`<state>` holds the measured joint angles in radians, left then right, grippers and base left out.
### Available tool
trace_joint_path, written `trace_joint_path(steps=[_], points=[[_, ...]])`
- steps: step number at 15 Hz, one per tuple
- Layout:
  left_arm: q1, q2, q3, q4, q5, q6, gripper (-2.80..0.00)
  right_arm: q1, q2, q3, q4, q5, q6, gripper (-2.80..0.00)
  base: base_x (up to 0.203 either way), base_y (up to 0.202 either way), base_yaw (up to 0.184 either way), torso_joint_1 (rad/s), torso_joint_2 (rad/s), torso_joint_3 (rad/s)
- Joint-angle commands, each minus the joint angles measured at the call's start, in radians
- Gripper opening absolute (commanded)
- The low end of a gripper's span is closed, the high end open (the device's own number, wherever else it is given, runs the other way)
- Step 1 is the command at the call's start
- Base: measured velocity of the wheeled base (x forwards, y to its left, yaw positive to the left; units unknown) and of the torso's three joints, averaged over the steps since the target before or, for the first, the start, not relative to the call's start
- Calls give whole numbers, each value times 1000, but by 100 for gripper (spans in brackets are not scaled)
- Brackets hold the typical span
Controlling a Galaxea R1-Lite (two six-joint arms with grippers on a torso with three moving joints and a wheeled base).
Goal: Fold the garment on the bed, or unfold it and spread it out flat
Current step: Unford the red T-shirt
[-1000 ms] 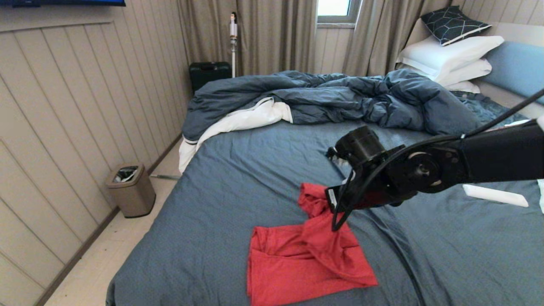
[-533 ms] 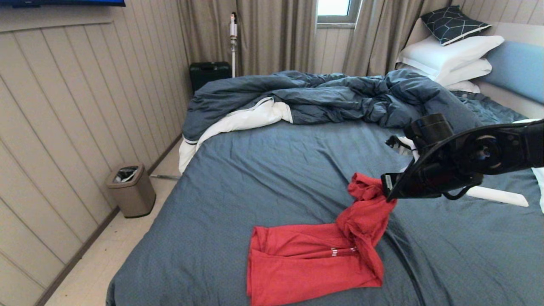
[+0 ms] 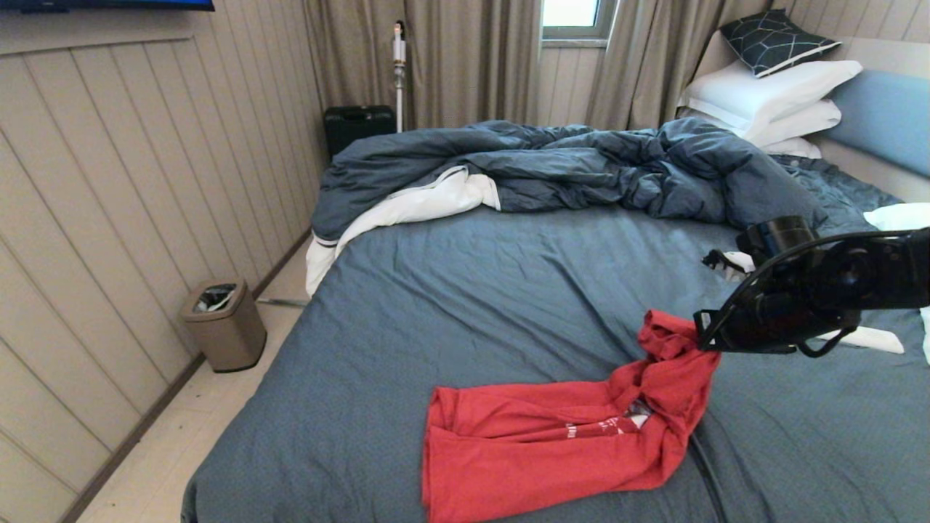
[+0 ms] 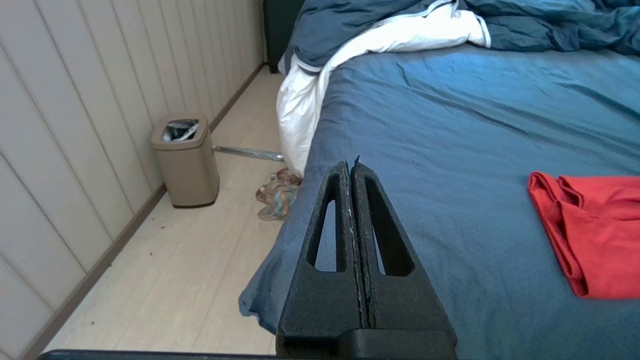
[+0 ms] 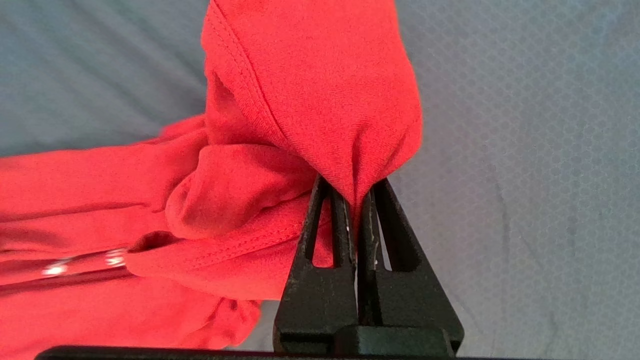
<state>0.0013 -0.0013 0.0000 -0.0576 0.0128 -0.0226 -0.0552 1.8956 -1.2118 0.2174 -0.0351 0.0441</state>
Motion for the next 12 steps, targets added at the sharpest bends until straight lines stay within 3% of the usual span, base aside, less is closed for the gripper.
trace_joint_path(steps=[1,3,4,5,12], points=[[0,1,0,-1,1,0,-280,-12,7,50,-34,0,-8,-280,0,0,0,0,0,0],[0,1,0,-1,0,0,-280,-19,10,87,-87,-3,-18,-280,0,0,0,0,0,0],[0,1,0,-1,0,0,-280,-37,10,89,-90,-3,-21,-170,0,0,0,0,0,0],[0,1,0,-1,0,0,-280,-52,9,89,-92,-3,-27,0,0,0,0,0,0,0],[0,1,0,-1,0,0,-280,-150,-74,103,-90,3,-69,0,0,0,0,0,0,0]])
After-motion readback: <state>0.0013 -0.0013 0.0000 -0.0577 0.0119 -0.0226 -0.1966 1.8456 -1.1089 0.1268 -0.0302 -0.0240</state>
